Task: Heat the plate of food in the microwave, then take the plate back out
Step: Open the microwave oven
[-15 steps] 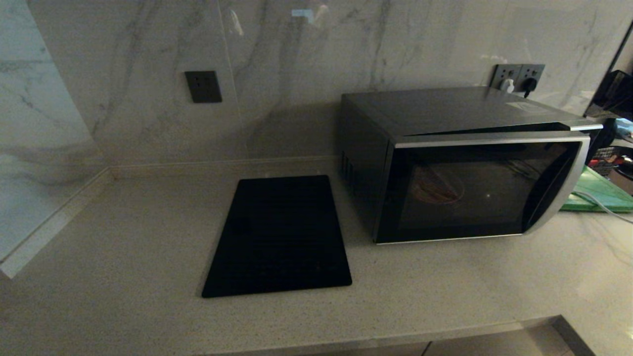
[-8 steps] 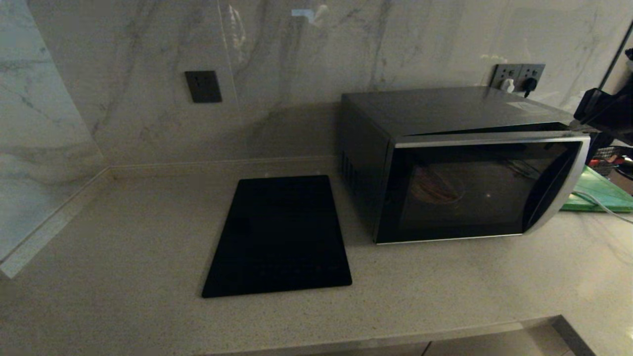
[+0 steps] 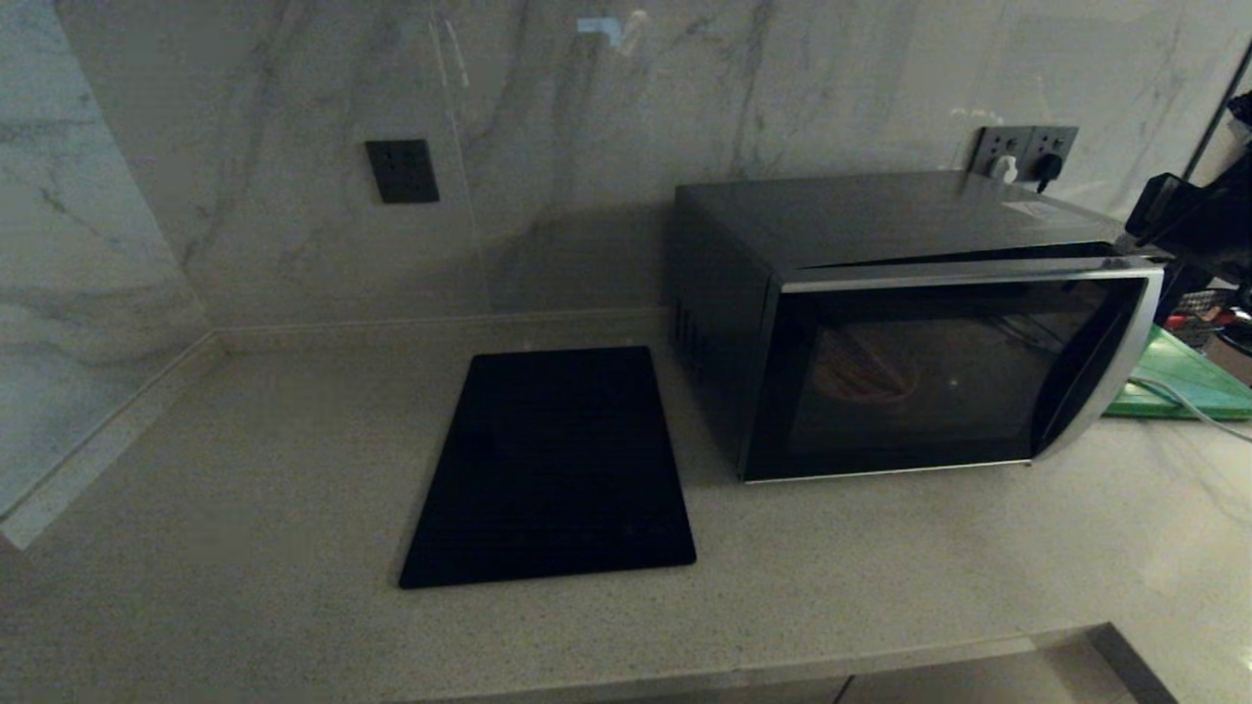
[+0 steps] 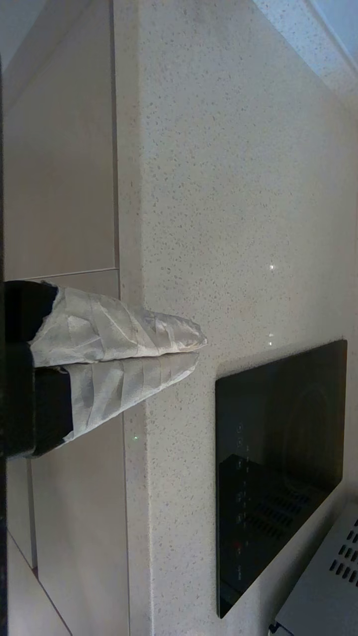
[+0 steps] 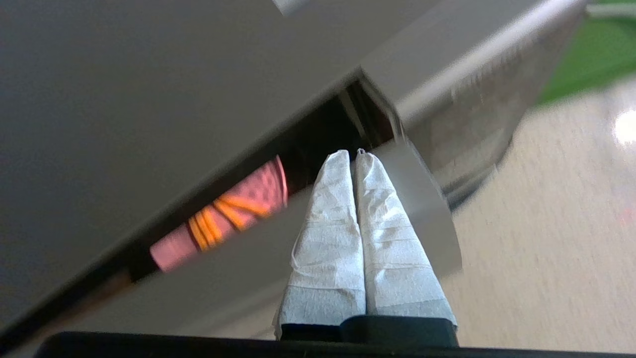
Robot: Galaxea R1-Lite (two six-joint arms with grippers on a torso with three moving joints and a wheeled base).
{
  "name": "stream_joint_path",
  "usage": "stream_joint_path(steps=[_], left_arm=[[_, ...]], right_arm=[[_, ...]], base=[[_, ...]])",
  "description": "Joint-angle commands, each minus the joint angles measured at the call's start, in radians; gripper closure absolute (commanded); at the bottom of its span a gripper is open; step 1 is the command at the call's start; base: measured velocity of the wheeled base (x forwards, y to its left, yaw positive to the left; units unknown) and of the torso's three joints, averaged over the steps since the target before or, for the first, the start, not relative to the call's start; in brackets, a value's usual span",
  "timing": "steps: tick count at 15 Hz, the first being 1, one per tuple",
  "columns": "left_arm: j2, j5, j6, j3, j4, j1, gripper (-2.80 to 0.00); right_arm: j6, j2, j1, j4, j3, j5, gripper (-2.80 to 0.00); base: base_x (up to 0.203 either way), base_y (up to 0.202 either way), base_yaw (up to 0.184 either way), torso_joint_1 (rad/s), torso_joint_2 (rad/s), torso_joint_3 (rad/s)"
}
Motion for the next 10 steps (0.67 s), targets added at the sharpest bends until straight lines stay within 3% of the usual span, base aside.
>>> stream_joint_path(steps=[1,10], left_arm=[[0.001,0.0,-0.001,0.0,0.0,0.0,0.0],[0.001,0.0,-0.001,0.0,0.0,0.0,0.0]], right_arm=[[0.002,0.008,0.0,-0.011,-0.001,0.008,0.0],[0.002,0.022,-0.001,-0.011,-0.005,0.036,0.0]], base=[[0.0,0.0,0.0,0.0,0.0,0.0],[0.0,0.0,0.0,0.0,0.0,0.0]])
